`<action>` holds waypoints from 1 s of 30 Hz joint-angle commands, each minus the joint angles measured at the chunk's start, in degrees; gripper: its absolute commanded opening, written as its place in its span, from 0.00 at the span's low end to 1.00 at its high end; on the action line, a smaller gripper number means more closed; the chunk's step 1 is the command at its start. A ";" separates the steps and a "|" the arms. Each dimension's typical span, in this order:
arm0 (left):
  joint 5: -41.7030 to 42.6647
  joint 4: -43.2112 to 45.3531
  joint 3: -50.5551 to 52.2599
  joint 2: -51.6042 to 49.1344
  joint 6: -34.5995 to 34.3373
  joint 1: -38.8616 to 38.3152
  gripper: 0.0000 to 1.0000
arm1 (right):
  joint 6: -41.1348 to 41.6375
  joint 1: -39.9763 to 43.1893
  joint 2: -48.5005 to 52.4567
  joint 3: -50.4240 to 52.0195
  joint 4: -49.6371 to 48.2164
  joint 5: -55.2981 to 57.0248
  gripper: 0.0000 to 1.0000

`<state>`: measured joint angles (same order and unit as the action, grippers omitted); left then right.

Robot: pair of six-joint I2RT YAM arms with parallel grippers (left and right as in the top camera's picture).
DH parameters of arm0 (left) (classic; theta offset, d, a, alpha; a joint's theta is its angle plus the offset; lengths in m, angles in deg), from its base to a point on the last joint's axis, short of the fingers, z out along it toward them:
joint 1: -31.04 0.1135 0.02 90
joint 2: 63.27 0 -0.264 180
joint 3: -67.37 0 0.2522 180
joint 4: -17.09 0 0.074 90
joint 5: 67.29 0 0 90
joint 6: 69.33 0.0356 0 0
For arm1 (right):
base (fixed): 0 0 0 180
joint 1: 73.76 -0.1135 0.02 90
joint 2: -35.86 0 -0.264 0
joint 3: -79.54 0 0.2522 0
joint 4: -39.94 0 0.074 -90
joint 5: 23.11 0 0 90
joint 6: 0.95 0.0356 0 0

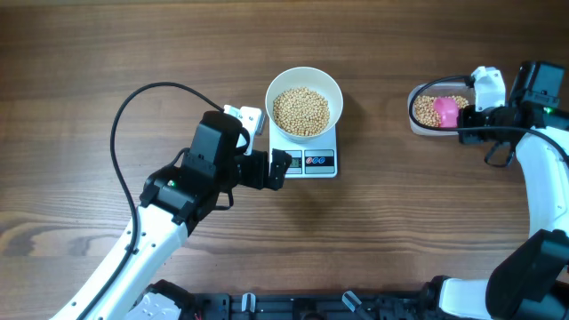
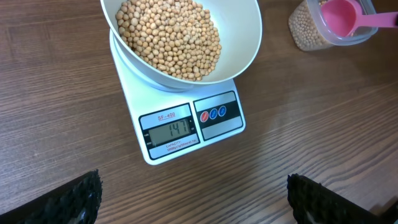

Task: Scoop item into bowl and weigh 150g on scale
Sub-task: 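Dip the pink scoop into the soybeans again with the right gripper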

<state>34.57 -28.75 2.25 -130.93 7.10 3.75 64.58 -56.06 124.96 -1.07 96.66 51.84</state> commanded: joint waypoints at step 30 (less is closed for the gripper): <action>-0.57 0.15 0.02 0.48 1.16 -0.31 1.00 | 26.25 13.84 1.03 -0.15 -2.80 -27.80 0.04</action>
<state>34.55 -28.75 2.25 -130.93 7.10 3.75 88.27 -43.54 125.02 -1.07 93.95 28.93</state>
